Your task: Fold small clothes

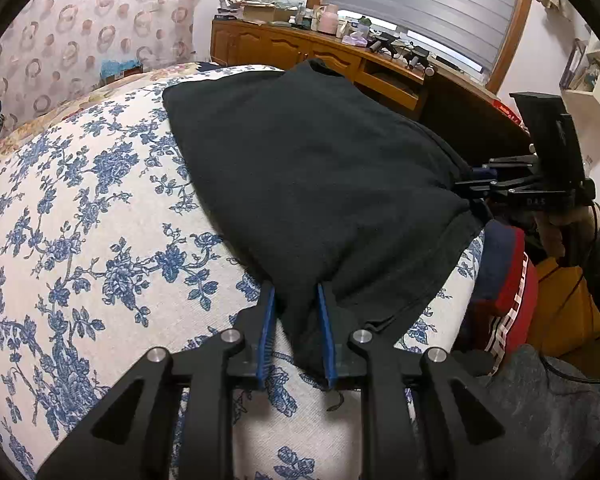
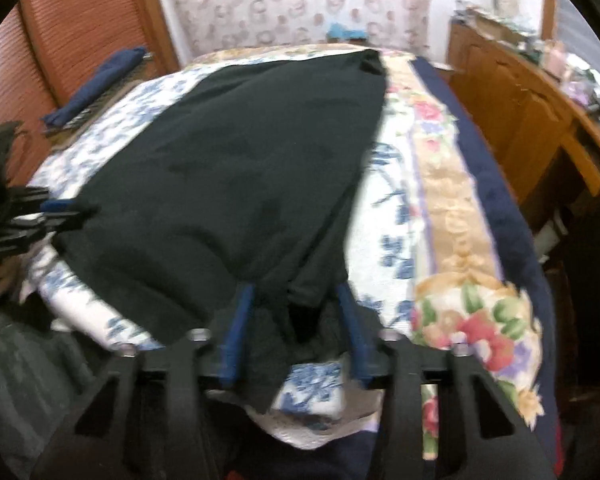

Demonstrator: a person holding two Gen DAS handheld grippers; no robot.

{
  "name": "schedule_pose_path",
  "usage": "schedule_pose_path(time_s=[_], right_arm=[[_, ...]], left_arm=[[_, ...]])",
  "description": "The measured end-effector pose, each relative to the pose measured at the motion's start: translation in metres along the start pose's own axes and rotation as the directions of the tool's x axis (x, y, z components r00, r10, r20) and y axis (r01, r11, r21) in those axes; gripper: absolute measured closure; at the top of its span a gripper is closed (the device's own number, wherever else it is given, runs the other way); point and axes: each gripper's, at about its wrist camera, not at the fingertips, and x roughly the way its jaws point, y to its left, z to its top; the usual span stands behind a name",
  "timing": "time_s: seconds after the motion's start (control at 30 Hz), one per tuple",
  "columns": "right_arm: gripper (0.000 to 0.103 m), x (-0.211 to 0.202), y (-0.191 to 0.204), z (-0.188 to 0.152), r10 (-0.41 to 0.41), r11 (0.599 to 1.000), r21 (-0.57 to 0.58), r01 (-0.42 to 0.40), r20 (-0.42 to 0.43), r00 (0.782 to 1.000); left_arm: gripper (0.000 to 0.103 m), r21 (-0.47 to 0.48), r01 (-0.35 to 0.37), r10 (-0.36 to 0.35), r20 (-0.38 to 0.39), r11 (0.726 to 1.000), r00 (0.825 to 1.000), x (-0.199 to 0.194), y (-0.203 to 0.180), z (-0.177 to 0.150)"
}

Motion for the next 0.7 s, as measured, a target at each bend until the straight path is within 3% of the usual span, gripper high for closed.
schedule_pose_path(time_s=[0.03,0.07,0.17,0.33,0.5,0.7], right_arm=[[0.085,0.0,0.002,0.0,0.022,1.0,-0.009,-0.022,0.0,1.0],[0.089,0.001,0.005,0.0,0.034,0.999,-0.022,-0.034,0.002,0.999],[0.093,-0.003,0.01,0.0,0.042,0.999,-0.02,-0.042,0.016,0.999],[0.094,-0.027,0.01,0.013,0.08,0.997,-0.006,-0.08,0.122,0.989],[0.094,-0.052,0.007,0.043,0.094,0.995,0.003,-0.099,0.262,0.96],[0.094,-0.048,-0.01,0.096,0.071,0.995,0.036,-0.09,0.363,0.929]], left_arm=[[0.085,-0.002,0.004,-0.004,0.0,1.0,1.0,0.0,0.0,0.001],[0.087,-0.003,0.01,-0.01,-0.001,1.0,1.0,0.0,0.001,0.001],[0.095,-0.017,0.044,-0.043,0.03,0.999,0.999,-0.007,0.003,0.007],[0.097,-0.022,0.041,-0.037,0.142,0.999,0.989,-0.033,0.004,0.031],[0.097,-0.038,0.01,0.0,0.237,0.999,0.972,-0.05,0.021,0.074],[0.097,-0.073,-0.039,0.057,0.262,0.997,0.963,-0.039,0.06,0.131]])
